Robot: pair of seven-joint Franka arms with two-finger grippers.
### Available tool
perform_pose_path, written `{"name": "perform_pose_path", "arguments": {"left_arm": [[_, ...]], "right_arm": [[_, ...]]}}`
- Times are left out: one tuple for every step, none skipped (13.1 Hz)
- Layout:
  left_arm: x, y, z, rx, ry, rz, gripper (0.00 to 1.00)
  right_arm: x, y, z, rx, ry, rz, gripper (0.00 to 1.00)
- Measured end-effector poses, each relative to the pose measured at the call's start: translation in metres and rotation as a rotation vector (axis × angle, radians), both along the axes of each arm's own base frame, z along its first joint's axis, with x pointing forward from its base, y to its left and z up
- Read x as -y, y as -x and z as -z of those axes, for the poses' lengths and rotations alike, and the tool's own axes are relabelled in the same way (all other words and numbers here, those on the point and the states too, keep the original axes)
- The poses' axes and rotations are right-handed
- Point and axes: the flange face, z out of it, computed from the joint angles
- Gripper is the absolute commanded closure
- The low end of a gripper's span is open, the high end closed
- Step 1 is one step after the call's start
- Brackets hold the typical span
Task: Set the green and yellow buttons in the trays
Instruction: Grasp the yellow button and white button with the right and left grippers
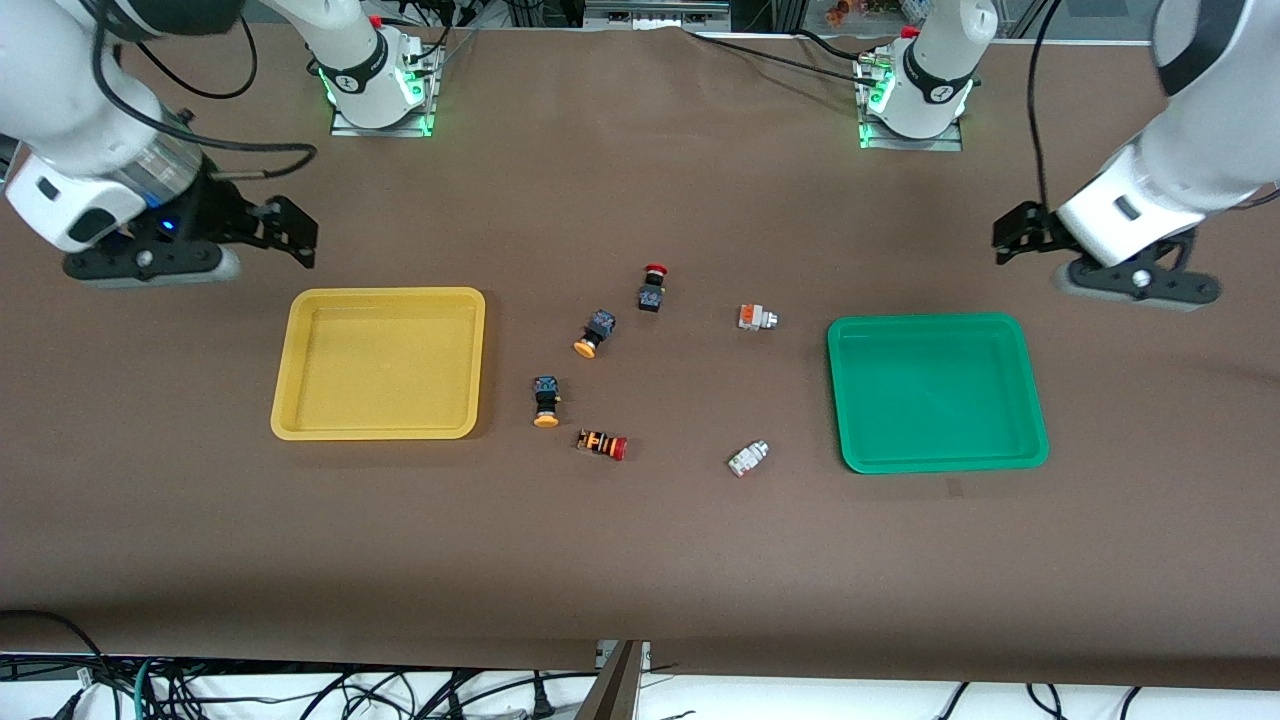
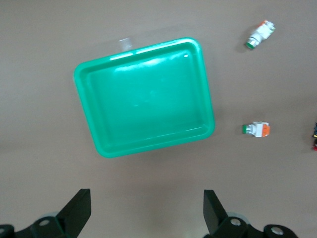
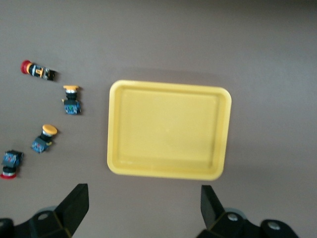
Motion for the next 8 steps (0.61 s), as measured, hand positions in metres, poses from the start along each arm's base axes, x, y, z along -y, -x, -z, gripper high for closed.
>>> {"name": "perform_pose_path", "arguments": {"left_arm": [[0.015, -0.008, 0.011, -0.013, 0.002, 0.024, 0.0], [0.026, -0.017, 0.025, -0.031, 0.004, 0.041, 0.0], [0.034, -0.027, 0.041, -0.044, 0.009, 0.051, 0.0], [0.044, -0.04, 0.056, -0.042, 0.023, 0.062, 0.0], [0.056, -0.053, 0.072, -0.024, 0.043, 0.08, 0.0], [0.07, -0.067, 0.09, 0.006, 0.071, 0.109, 0.0], [0.087, -0.079, 0.111, 0.044, 0.113, 0.145, 0.0], [0.105, -0.09, 0.135, 0.082, 0.155, 0.184, 0.0]], "right_arm": [[-0.009, -0.008, 0.018, -0.01, 0.003, -0.012, 0.0], [-0.019, -0.015, 0.037, -0.027, 0.009, -0.024, 0.0], [-0.028, -0.019, 0.054, -0.049, 0.016, -0.036, 0.0], [-0.035, -0.022, 0.072, -0.076, 0.024, -0.046, 0.0], [-0.042, -0.025, 0.091, -0.104, 0.033, -0.055, 0.0], [-0.048, -0.028, 0.109, -0.13, 0.041, -0.064, 0.0], [-0.057, -0.03, 0.125, -0.142, 0.04, -0.077, 0.0], [-0.073, -0.032, 0.139, -0.138, 0.026, -0.085, 0.0]]}}
